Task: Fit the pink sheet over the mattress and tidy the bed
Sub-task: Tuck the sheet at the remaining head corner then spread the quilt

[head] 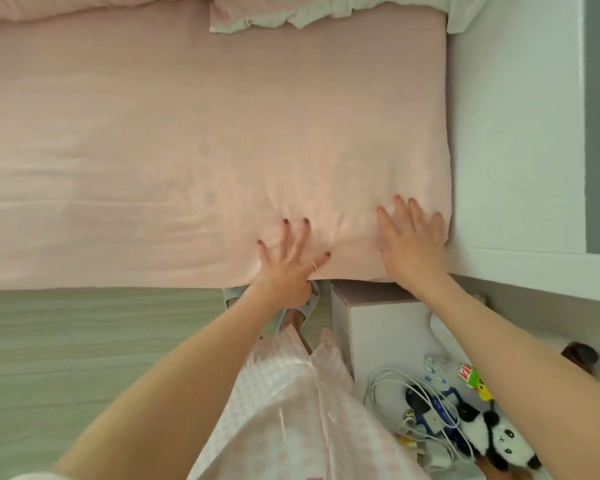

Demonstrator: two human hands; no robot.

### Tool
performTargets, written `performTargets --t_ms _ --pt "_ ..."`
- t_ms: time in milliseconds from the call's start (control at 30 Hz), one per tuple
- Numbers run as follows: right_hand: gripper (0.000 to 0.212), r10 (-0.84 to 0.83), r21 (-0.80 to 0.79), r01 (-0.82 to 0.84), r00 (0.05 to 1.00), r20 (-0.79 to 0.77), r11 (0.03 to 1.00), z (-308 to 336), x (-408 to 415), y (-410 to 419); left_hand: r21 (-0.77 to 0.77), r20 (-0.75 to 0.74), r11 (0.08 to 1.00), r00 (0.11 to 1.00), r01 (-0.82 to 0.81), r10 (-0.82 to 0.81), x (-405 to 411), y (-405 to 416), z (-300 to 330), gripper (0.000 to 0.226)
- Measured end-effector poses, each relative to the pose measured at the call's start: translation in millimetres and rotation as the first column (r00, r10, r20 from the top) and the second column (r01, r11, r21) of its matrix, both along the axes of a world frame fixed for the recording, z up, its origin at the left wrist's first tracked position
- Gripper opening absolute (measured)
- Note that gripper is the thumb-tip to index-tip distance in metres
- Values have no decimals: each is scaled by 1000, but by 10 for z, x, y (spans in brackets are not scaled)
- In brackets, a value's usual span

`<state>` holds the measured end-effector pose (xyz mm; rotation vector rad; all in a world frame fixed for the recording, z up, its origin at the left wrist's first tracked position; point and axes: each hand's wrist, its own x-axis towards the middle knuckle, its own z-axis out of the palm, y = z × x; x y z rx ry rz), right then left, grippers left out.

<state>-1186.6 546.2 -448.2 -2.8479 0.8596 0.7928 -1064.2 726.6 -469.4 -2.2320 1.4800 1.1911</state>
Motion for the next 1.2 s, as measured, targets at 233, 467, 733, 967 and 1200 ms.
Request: performTargets --t_ms 233,467,733,967,1200 --pt "35 -312 261 400 895 -320 879 140 -547 177 -5 -303 977 931 -212 201 -103 109 247 37" --pt "38 -247 460 298 954 -169 836 664 445 57 -148 -124 878 889 -455 440 878 125 834 38" --pt "33 -197 447 134 976 97 885 1569 1685 -220 -343 -264 721 798 -602 541 1600 -49 1786 34" --pt "45 -94 101 63 936 339 993 2200 3050 -1000 -454 -134 692 811 -561 569 2929 -446 2057 35" --pt "48 -151 -37 180 906 395 983 2095 3625 -1611 -388 1 821 890 -419 455 3628 -1263 1874 54"
